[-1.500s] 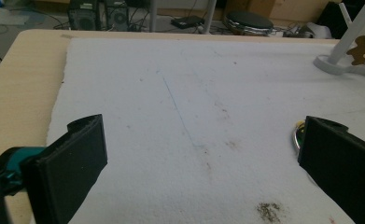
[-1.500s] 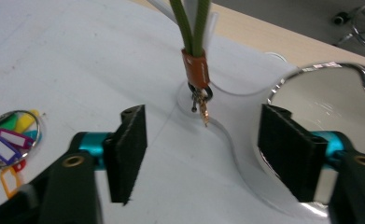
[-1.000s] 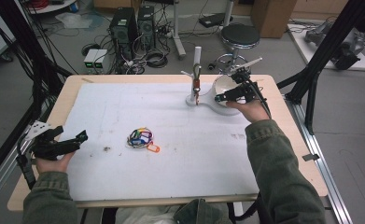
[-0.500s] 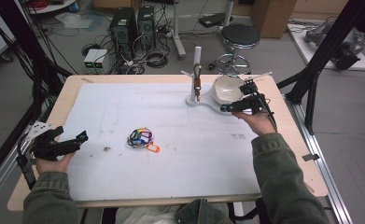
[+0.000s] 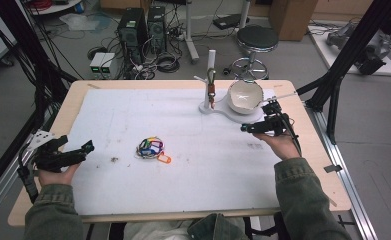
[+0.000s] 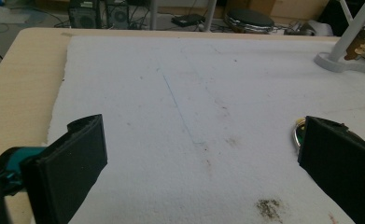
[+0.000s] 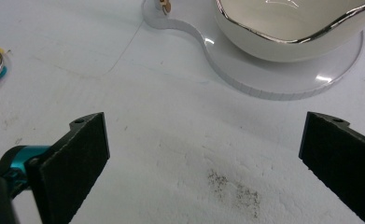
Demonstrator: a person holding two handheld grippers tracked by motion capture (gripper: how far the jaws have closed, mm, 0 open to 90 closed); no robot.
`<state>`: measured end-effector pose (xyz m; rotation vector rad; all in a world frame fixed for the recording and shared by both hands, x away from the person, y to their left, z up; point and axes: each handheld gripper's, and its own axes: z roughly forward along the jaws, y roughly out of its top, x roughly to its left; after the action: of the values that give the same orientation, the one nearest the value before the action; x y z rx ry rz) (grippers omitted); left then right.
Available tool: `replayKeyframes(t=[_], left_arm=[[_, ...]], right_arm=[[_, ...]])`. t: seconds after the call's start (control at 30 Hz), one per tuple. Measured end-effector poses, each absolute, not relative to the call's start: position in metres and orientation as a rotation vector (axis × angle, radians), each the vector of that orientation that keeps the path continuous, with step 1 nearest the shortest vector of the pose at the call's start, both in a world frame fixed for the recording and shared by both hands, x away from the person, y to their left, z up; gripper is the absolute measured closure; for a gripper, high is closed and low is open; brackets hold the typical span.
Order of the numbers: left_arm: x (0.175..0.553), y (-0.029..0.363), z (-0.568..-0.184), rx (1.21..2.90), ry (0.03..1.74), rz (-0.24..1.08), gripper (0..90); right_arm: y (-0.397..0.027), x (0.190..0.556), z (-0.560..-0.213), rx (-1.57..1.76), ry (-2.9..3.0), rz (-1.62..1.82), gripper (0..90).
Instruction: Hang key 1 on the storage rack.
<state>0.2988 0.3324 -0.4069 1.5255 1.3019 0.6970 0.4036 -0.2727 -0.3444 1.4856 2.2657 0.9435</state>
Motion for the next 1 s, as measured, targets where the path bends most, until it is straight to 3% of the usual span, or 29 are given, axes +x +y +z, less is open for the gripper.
replayKeyframes(t=[1.0], left_arm=[[0.299, 0.33, -0.408, 1.541, 1.299, 0.693, 1.7]], right_arm=[[-0.287, 0.353, -0.38, 1.445, 2.19, 1.048, 0.9]])
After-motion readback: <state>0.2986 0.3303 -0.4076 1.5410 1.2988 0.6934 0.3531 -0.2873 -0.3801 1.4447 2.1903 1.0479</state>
